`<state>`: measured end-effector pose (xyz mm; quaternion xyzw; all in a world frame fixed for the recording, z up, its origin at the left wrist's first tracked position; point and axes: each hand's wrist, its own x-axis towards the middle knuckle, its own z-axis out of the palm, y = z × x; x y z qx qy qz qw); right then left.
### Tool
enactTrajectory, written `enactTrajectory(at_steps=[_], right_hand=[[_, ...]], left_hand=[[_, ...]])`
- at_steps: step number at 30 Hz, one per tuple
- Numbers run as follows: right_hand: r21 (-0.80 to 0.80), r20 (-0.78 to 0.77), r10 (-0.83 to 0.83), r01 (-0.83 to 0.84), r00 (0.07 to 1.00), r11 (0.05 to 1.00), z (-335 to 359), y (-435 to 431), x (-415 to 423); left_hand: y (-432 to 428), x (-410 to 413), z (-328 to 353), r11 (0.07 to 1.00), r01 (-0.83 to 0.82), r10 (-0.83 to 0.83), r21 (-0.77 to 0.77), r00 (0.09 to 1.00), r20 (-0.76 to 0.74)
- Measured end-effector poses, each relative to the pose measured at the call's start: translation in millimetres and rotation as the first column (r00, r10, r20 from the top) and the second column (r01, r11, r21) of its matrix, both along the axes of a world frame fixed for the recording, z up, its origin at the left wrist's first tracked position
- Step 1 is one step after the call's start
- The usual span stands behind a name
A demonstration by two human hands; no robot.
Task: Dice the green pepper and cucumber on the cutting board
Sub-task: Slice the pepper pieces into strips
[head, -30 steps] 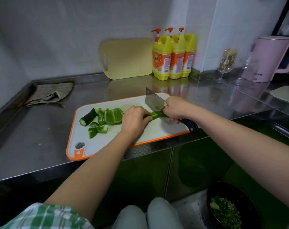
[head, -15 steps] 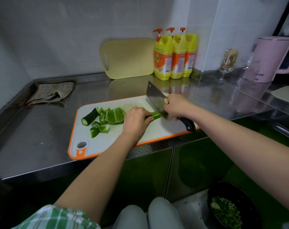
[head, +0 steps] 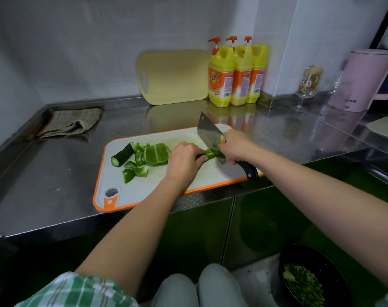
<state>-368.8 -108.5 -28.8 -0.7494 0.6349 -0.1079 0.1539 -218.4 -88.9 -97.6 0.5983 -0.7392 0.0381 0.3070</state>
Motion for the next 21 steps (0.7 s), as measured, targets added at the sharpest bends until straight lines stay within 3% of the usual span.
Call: enactTrajectory(at_steps=[4, 10, 17, 21], right_hand=[[-0.001, 0.049, -0.005, 0.005, 0.999, 1.000, 11.8, -2.2, -7.1], [0.139, 0.031, 0.046, -0.050, 0.998, 0.989, 20.0, 9.7, -4.6], [0.042, -0.042, 0.003, -0.001, 0.999, 0.999, -0.4, 2.0, 8.1], [0.016, -0.002, 0.004, -0.004, 1.000, 1.000, 3.3, 2.6, 3.4]], left_hand=[[0.0, 0.3, 0.0, 1.000, 0.002, -0.002, 0.003, 1.000, -0.007], [0.7, -0.4, 0.6, 1.000, 0.004, -0.004, -0.001, 1.000, -0.006], [1.0, -0.1, 0.1, 1.000, 0.004, -0.004, -0.012, 1.000, 0.001], [1.0, 0.4, -0.2, 1.000, 0.002, -0.002, -0.007, 1.000, -0.006]])
